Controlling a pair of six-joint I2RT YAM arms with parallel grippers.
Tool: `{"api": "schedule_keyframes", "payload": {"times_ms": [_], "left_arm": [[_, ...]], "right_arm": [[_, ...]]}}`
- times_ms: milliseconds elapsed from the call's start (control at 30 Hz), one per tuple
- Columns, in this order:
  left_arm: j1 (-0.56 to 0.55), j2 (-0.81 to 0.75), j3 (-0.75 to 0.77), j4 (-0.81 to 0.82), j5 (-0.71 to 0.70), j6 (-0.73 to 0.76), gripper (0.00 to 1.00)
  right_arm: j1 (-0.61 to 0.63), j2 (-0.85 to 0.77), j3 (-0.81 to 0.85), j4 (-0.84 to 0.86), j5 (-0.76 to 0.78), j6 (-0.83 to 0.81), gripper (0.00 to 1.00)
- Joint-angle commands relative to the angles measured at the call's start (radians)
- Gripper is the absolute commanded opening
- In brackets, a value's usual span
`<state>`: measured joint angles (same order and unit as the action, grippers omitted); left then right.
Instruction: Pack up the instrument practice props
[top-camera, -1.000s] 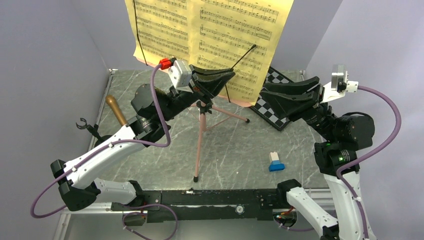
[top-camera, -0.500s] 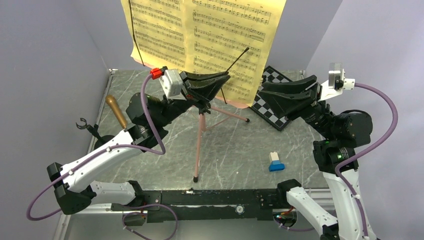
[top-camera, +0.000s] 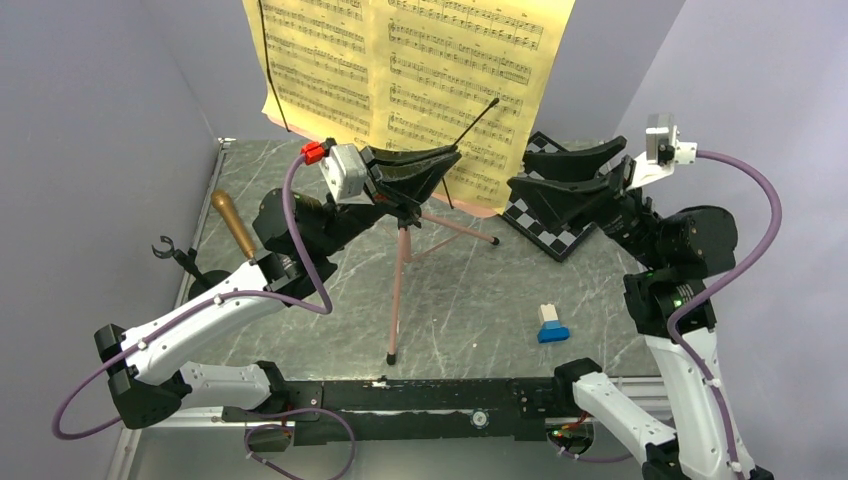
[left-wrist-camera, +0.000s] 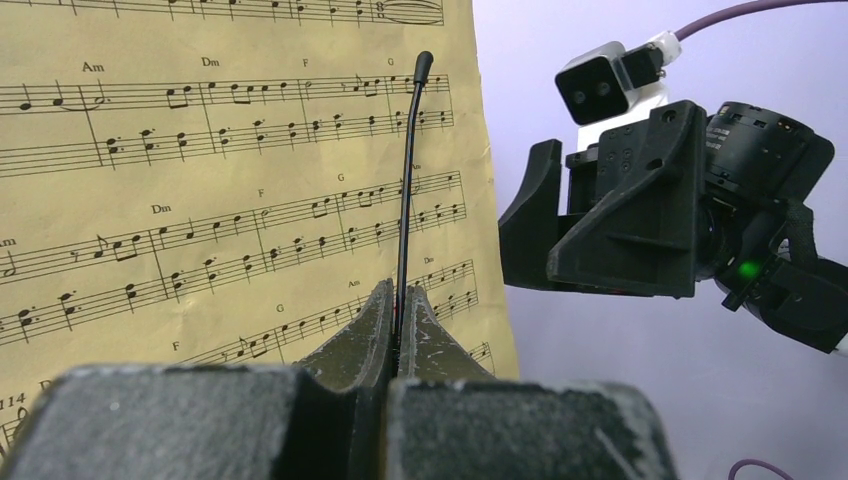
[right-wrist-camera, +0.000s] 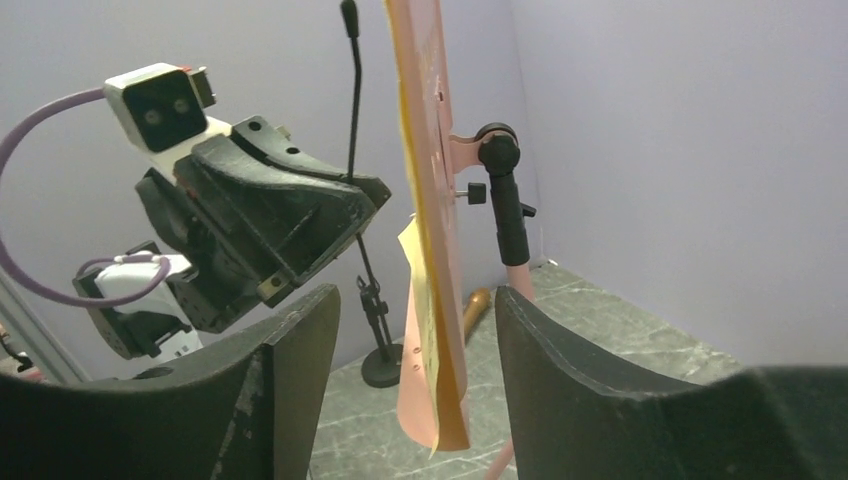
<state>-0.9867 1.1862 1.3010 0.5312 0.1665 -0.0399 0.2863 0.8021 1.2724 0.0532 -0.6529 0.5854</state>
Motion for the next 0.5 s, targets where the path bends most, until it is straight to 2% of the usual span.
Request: {"api": "schedule_keyframes", "payload": {"times_ms": [0,200,467], "left_arm": [[-0.018,-0.024,0.007,0.048,0.015,0.028,0.00],[-0.025,-0.006,0.014,0.041,0.000,0.070,0.00],[-0.036,0.013,0.028,0.028,-0.021,0.086,0.00]], "right_arm": [[0.023,0.042,0.080,-0.089,0.048,-0.050,0.65],[0.035,0.097,0.146,-0.127,0.074,-0.053,0.72],[0.067,0.122,0.207,-0.271,0.238,-0.128,0.73]]}}
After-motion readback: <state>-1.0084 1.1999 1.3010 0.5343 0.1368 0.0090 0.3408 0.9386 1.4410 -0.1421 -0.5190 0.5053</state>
